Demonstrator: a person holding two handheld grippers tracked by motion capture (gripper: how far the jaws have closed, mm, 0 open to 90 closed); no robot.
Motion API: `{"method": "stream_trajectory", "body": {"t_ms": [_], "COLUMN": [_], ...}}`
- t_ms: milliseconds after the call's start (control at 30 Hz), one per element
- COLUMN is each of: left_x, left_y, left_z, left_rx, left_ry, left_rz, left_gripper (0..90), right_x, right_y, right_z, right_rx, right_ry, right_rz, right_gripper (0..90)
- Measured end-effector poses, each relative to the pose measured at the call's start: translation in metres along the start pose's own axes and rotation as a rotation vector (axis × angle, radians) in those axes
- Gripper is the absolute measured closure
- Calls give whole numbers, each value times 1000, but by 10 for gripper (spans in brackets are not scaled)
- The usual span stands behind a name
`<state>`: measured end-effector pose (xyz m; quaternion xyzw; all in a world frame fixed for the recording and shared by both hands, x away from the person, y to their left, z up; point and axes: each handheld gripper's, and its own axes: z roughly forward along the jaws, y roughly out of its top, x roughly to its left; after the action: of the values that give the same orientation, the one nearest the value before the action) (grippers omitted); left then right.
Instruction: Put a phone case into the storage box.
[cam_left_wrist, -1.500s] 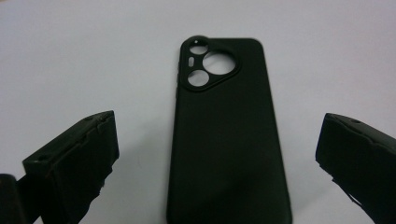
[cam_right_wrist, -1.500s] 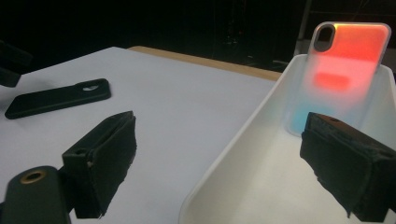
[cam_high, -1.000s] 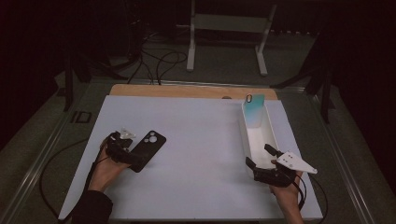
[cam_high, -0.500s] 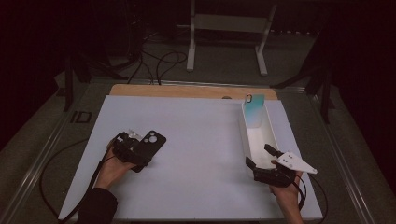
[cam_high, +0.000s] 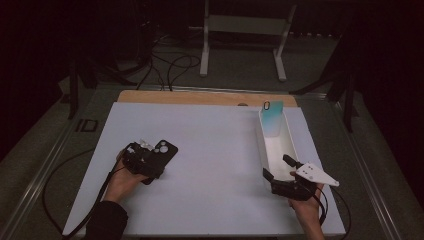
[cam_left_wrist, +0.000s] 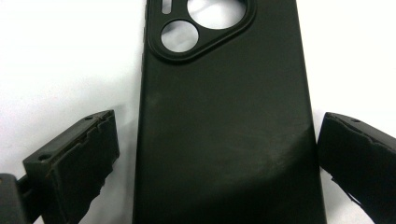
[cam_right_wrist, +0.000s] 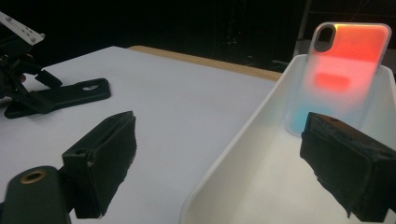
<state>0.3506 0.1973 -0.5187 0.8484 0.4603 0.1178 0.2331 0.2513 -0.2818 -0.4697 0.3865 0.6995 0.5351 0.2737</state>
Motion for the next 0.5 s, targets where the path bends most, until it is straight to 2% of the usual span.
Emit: {"method": "stream_trajectory", "body": {"t_ms": [167,333,500], "left_x": [-1,-1,-2], "left_y": [1,1,1], "left_z": [-2,-4,-5], "left_rx": [17,24,21], "left_ry": [1,-2,4], "left_rz": [-7,-1,-12], "left_gripper": [18,116,133], "right_x": [0,1,1], "right_y": [0,0,0], "right_z": [0,0,1], "right_rx": [0,1,3], "right_ry": [1,1,0], "right_rz": [1,-2,-3], "right_gripper": [107,107,107]}}
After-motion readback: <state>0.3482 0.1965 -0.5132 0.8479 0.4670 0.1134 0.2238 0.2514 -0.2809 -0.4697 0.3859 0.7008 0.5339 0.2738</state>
